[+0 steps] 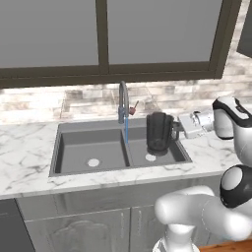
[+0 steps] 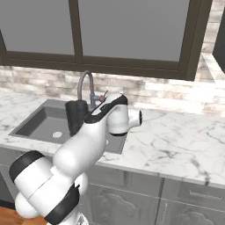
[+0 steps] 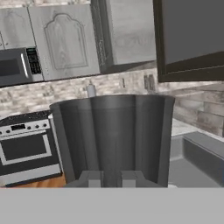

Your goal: Turn on the sink faucet and place the jug under the water for a few seconds to fill it up.

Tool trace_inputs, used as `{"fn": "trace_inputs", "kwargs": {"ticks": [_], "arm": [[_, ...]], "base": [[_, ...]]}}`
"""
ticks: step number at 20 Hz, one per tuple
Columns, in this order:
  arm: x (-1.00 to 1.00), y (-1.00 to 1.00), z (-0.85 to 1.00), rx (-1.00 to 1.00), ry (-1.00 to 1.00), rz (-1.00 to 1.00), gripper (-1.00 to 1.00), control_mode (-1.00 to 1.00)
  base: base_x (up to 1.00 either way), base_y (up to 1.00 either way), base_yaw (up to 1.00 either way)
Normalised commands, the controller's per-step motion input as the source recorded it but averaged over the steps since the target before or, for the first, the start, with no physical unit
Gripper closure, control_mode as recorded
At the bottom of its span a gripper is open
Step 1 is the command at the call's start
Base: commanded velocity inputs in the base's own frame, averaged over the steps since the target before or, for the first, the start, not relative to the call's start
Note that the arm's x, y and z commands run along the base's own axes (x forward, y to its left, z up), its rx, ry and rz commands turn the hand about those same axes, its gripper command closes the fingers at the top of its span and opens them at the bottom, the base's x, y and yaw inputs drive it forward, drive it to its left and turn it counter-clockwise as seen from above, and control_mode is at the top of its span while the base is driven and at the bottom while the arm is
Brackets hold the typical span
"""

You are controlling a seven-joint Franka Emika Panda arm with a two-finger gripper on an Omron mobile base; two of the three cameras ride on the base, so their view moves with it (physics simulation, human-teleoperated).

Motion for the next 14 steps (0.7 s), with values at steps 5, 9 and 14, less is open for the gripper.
{"fn": "trace_inputs", "kwargs": {"ticks": [5, 9, 14], "arm": [[0.18, 0.00, -0.16, 0.00, 0.00, 0.03, 1.00, -1.00], [0.15, 0.00, -0.03, 0.00, 0.00, 0.01, 1.00, -1.00], [0.14, 0.00, -0.10, 0.00, 0.00, 0.01, 1.00, -1.00]], "base": [[0.00, 0.00, 0.00], [0.00, 0.00, 0.00], [0.00, 0.00, 0.00]]}}
